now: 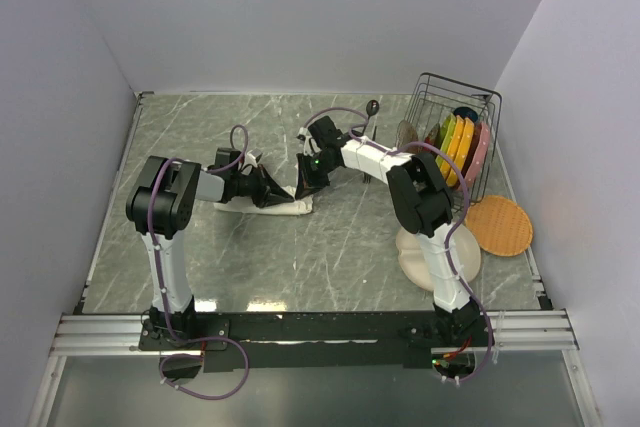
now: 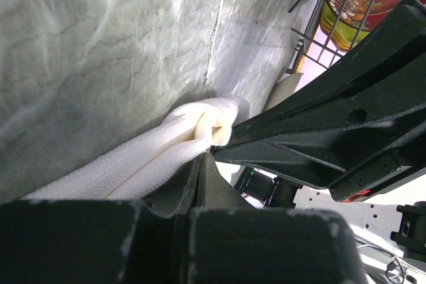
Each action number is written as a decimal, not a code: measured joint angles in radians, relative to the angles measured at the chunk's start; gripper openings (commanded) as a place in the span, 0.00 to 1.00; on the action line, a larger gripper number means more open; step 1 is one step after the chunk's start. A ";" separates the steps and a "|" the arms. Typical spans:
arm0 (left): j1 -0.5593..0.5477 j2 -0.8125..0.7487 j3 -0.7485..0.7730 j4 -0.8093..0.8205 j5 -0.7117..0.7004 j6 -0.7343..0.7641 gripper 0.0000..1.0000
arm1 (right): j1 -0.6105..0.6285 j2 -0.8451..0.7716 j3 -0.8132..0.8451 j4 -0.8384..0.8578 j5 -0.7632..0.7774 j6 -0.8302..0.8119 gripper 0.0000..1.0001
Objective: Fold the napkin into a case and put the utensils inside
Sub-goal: Smooth out the smaller rectangle-folded napkin at the center of the board, then pick up the smaller rectangle-folded napkin from the center of the board.
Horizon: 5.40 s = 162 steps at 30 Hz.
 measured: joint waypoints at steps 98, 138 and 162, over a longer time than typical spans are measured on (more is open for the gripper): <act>0.126 0.007 0.129 -0.461 0.091 0.459 0.01 | 0.048 0.194 0.437 -0.297 -0.024 -0.633 0.70; 0.121 0.033 0.158 -0.482 0.113 0.449 0.07 | 0.044 0.217 0.413 -0.339 -0.122 -0.730 0.00; 0.428 -0.317 0.137 -0.497 0.015 0.442 0.35 | 0.114 -0.165 -0.099 0.182 0.339 -0.844 0.00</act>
